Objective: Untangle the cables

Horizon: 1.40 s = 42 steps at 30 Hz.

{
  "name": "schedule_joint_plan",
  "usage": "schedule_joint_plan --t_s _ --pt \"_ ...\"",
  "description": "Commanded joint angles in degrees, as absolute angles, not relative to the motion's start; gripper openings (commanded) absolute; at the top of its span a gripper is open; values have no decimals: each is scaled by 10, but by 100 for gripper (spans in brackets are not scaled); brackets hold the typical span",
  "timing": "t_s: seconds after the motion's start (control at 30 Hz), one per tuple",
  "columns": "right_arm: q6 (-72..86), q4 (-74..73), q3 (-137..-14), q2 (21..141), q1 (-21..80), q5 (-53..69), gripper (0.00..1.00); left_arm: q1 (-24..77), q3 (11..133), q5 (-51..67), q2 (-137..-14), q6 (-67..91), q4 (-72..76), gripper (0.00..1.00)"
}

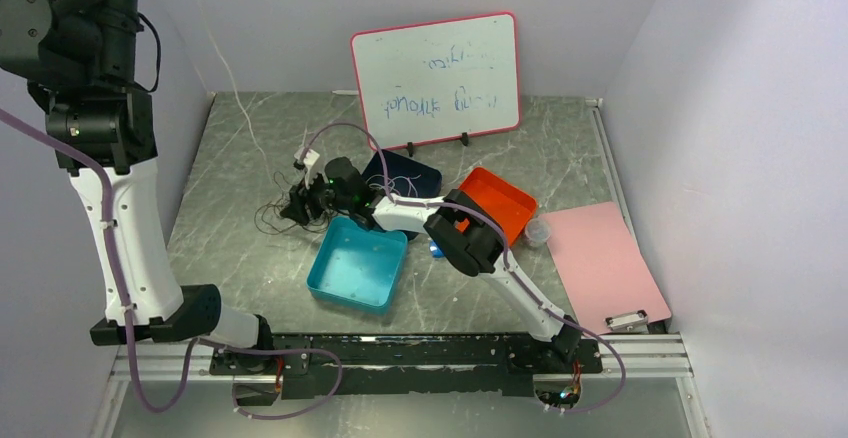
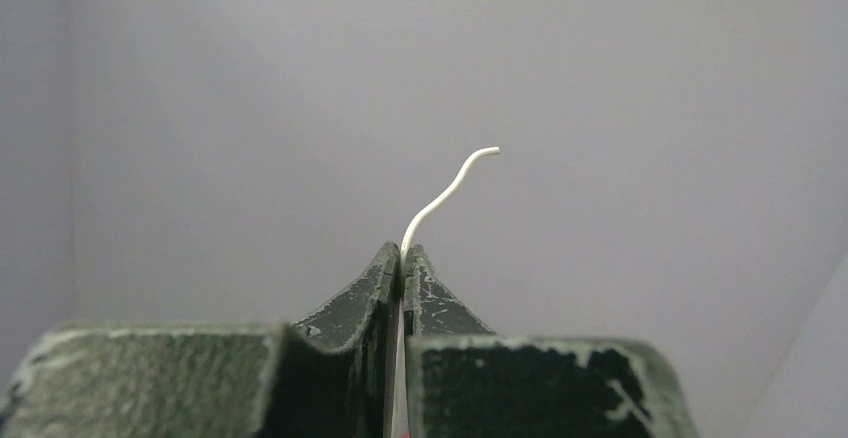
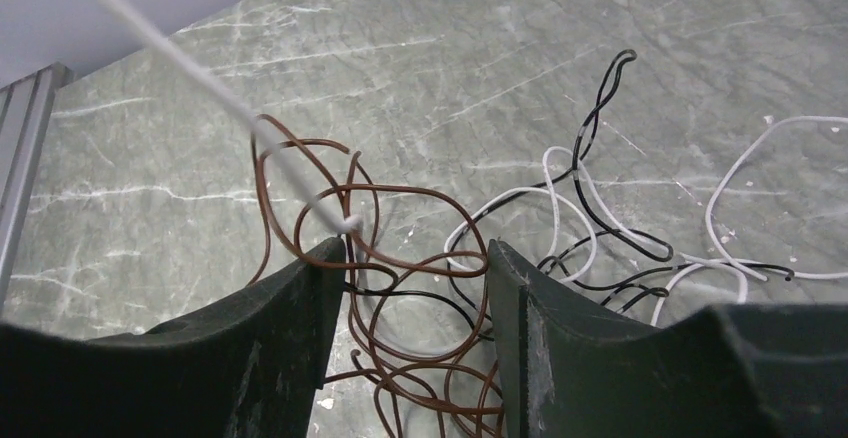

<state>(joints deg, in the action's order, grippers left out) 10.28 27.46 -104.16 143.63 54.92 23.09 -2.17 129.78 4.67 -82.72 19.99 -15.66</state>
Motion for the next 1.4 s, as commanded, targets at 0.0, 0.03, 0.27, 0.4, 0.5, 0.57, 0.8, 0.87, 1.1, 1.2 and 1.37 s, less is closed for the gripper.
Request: schedule_joint_plan --t_s 0.0,0.03,0.27,0.4,0.5,0.57,0.8,0.87,1.1,1.2,1.37 --pt "108 287 -1037 1436 549 231 58 -26 1338 24 -837 176 -65 7" --pt "112 287 -1037 1439 549 233 59 -26 1337 24 -837 176 -50 7" --pt "123 292 -1033 1448 550 235 59 -26 1350 18 -852 178 42 7" --pt "122 293 -1025 1446 549 238 60 -26 1377 17 -869 176 67 7" --pt "116 295 -1015 1432 550 239 61 -26 1363 20 -865 174 70 7" --pt "108 301 -1001 1410 548 236 63 -26 1339 19 -852 170 74 7" --pt "101 334 -925 1287 533 236 69 -26 1296 19 -832 159 64 7" --pt "109 347 -895 1250 525 237 70 -26 1286 20 -827 157 61 7" --pt "129 379 -813 1137 507 237 72 -26 1254 22 -813 160 60 7" --pt "128 380 -812 1117 507 241 73 -26 1250 26 -809 164 59 7" --pt "130 383 -850 1123 506 259 74 -26 1246 32 -805 169 60 7"
